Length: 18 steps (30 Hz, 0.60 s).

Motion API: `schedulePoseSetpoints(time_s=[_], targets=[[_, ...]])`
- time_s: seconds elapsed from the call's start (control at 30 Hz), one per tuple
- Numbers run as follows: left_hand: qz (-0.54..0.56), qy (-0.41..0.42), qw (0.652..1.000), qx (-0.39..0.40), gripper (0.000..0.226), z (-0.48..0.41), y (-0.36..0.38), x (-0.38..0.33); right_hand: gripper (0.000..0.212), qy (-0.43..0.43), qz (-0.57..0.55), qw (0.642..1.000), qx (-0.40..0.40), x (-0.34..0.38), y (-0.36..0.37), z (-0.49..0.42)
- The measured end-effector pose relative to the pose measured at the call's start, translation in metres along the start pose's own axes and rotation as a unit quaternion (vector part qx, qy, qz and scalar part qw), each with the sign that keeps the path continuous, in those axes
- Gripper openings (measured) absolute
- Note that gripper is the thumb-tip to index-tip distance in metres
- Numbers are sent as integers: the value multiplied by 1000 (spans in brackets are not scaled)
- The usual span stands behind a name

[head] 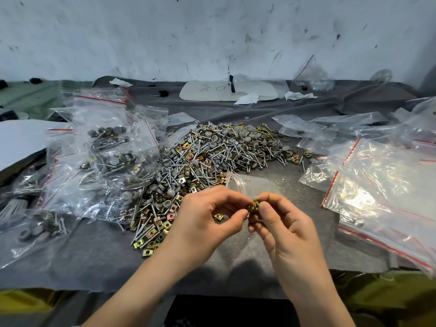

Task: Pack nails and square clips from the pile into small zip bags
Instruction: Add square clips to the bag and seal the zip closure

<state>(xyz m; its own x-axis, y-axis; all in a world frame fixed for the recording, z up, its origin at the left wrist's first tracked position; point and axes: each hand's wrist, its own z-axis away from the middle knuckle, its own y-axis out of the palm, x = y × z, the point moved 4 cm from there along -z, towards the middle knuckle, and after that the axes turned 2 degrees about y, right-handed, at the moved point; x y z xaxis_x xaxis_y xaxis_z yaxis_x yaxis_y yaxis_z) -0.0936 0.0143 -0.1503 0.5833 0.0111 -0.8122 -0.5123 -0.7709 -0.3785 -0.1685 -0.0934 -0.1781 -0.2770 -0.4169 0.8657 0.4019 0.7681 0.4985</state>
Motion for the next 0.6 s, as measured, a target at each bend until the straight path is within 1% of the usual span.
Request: schedulePoseSetpoints(time_s=[0.13,0.27,0.3,0.33,0.37,0.4,0.43,0.5,0.6], targets=[[-31,22,999,-6,16,2,1,2,11,25,-35,999,-4,-4,1,0],[-58,38,998,0,15,2,0,3,17,38,-45,998,2,-8,-1,0],[-68,44,997,7,14,1,0,2,16,36,-30,999,7,-7,-2,0],[-78,49,996,15,15,1,-2,2,12,25,10,1000,15,-5,-4,0],[-85,51,995,23,16,0,-4,1,7,7,78,997,28,1,-6,-1],[-92,53,994,32,17,-2,-7,1,9,-18,165,985,47,7,-8,-1],[-100,56,992,43,18,-3,-9,0,14,-45,256,963,70,14,-8,-1],[-119,67,988,69,16,-7,-12,-3,17,-101,410,901,103,25,-8,-2],[-135,76,983,103,16,-11,-10,-8,12,-165,543,817,107,38,-4,-5]])
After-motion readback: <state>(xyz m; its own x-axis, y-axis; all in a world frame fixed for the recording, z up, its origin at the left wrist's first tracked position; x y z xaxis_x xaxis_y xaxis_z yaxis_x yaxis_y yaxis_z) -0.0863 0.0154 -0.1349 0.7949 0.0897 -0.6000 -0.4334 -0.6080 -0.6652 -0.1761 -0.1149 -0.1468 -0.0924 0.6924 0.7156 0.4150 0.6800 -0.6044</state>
